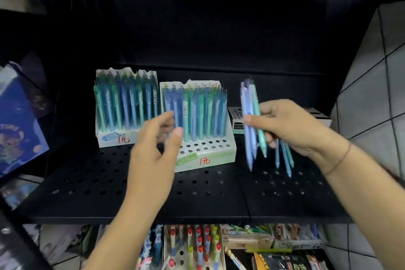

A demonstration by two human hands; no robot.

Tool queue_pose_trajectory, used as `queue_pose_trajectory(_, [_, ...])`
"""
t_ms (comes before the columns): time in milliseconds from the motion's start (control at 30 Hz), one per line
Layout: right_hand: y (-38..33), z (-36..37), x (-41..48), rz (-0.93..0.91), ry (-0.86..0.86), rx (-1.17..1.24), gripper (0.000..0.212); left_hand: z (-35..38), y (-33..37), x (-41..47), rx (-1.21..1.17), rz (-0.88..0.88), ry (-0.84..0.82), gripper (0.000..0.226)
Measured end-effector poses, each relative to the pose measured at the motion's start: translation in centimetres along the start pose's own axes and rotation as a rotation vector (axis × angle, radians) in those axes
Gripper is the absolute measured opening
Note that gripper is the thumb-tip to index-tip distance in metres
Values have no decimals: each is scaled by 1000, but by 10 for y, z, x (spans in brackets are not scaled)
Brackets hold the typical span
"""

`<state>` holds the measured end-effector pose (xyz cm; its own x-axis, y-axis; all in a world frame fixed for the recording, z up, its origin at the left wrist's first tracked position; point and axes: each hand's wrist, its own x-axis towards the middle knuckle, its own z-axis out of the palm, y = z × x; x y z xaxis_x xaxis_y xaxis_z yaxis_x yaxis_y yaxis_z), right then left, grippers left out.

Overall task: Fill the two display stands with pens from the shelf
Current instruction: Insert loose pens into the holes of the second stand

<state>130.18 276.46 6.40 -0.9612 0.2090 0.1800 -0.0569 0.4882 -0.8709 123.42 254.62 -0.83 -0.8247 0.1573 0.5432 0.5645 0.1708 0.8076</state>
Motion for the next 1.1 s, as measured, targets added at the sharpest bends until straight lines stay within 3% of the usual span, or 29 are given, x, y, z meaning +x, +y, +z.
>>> queue_pose_trajectory(67, [-12, 34, 8, -110, -56, 54, 14, 10, 10, -5, -160, -92, -251, 45])
queue_pose_trajectory(133, [-18, 60, 18, -186, -64, 59, 27, 18, 12, -7, -310, -170, -387, 43])
queue_pose_trajectory(267, [-25, 88, 33, -243, -67, 4, 41, 10, 8, 0, -358, -194, -270, 32])
queue_pose_trajectory(400, [-31, 97, 40, -241, -134, 28, 20, -4, -3, 7, -308, -209, -186, 30])
queue_pose_trajectory(467, [-36, 96, 44, -260, -91, 62, 19, -10, -8, 9, -332, -231, -97, 25])
queue_pose_trajectory(633, [-36, 102, 58, -374, 177, -167, 58, -20, -24, 10, -305, -242, 73, 25])
queue_pose_trajectory(933, [-16, 111, 55, -429, 230, -192, 101, -17, -33, 4, -313, -282, 7, 24])
queue_pose_trajectory(1100, [-11, 111, 58, -467, 212, -256, 92, -18, -34, 3, -323, -285, -4, 24])
